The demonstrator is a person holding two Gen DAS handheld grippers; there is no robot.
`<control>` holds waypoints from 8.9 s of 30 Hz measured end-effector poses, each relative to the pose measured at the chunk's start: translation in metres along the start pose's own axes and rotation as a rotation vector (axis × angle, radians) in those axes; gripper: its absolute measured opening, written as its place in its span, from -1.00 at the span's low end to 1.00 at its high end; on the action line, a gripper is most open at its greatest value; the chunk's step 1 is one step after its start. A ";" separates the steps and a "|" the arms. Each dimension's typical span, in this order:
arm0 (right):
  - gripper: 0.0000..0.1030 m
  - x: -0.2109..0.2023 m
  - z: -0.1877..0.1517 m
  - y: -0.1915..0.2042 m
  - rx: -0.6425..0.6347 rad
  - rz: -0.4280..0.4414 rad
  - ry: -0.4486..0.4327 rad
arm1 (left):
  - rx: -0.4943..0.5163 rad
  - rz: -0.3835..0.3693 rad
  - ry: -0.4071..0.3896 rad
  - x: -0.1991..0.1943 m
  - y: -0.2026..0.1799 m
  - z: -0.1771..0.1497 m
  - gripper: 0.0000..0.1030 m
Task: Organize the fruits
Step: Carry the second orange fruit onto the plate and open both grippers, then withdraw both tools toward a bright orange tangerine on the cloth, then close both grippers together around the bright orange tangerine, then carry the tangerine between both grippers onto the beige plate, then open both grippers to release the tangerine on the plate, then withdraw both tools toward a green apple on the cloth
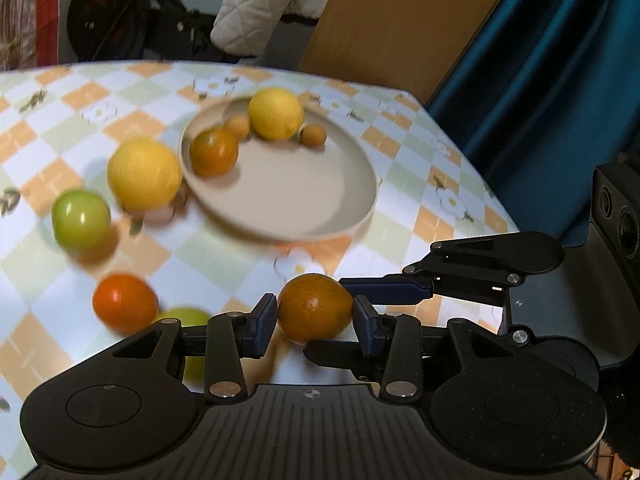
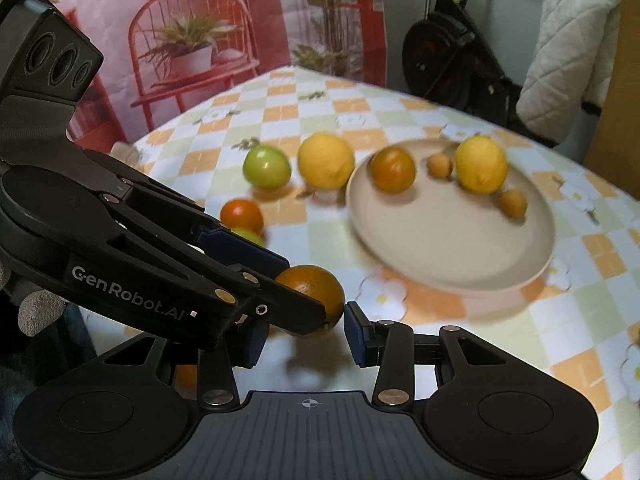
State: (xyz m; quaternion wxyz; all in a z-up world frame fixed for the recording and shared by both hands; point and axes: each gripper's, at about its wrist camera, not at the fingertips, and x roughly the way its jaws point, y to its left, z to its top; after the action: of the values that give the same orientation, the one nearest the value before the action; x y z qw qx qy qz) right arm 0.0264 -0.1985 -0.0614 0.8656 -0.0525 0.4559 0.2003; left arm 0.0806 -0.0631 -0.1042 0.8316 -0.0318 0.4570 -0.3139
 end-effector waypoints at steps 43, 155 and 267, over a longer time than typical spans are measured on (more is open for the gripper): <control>-0.25 0.067 0.071 -0.102 0.086 -0.130 -0.108 | 0.029 0.077 -0.043 0.081 0.026 0.113 -0.15; -0.43 0.031 -0.016 0.039 -0.058 0.089 0.150 | -0.086 -0.033 0.085 -0.005 0.037 -0.044 -0.23; -0.38 0.024 0.020 0.035 0.172 -0.147 -0.144 | -0.030 0.140 -0.152 -0.054 0.057 0.013 -0.27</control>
State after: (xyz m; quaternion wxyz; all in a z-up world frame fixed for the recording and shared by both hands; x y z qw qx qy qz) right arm 0.0403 -0.1538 -0.0660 0.9097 0.0034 0.4032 0.0998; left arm 0.0981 0.0088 -0.0760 0.8832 -0.0360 0.3983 -0.2448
